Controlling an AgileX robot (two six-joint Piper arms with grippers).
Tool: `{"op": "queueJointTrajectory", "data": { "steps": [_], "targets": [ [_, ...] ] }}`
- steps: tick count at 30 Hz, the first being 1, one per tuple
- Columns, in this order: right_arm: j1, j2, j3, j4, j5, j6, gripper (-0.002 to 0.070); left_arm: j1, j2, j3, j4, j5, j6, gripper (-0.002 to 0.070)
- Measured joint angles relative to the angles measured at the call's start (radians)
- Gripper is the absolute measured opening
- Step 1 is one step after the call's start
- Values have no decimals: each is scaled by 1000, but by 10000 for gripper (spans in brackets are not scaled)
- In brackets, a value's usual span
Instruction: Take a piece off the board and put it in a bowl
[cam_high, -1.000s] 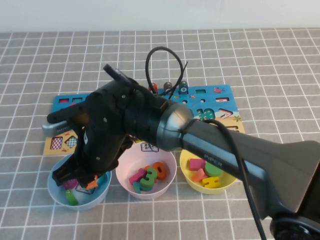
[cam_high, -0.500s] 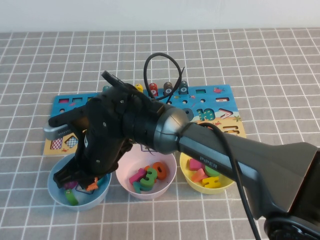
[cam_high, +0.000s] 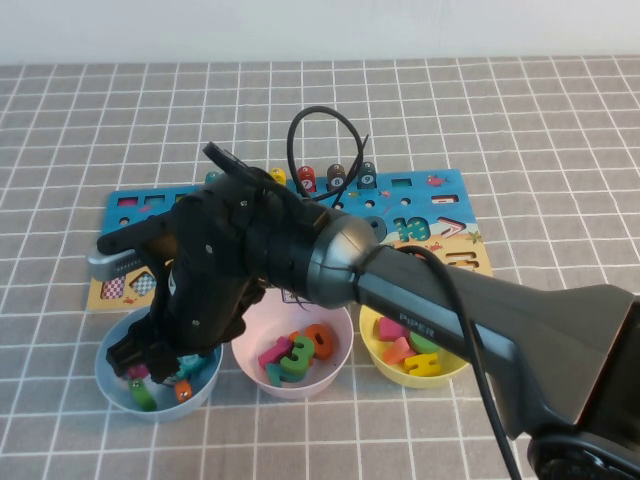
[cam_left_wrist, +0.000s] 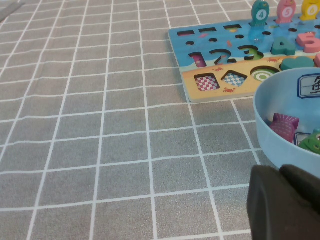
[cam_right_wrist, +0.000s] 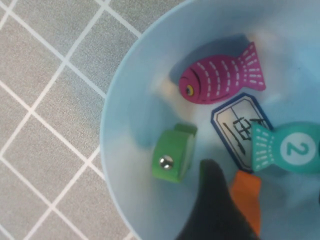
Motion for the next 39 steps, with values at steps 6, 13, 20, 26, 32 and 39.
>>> {"op": "queueJointTrajectory", "data": {
  "steps": [6, 13, 20, 26, 32, 39],
  "targets": [
    [1, -47, -4, -40, 52, -2, 374, 0, 0, 0, 0, 0, 0, -1],
    [5, -264, 165, -112, 113, -2, 176, 0, 0, 0, 0, 0, 0, -1],
    [5, -532, 506, -143, 19, -27, -1, 0, 0, 0, 0, 0, 0, -1],
    [9, -754, 702, -194, -7, -52, -14, 0, 0, 0, 0, 0, 0, -1],
    [9, -996, 906, -224, -47, -52, -15, 0, 0, 0, 0, 0, 0, -1],
    [9, -1232, 1137, -220, -61, -52, -15, 0, 0, 0, 0, 0, 0, -1]
  ]
}}
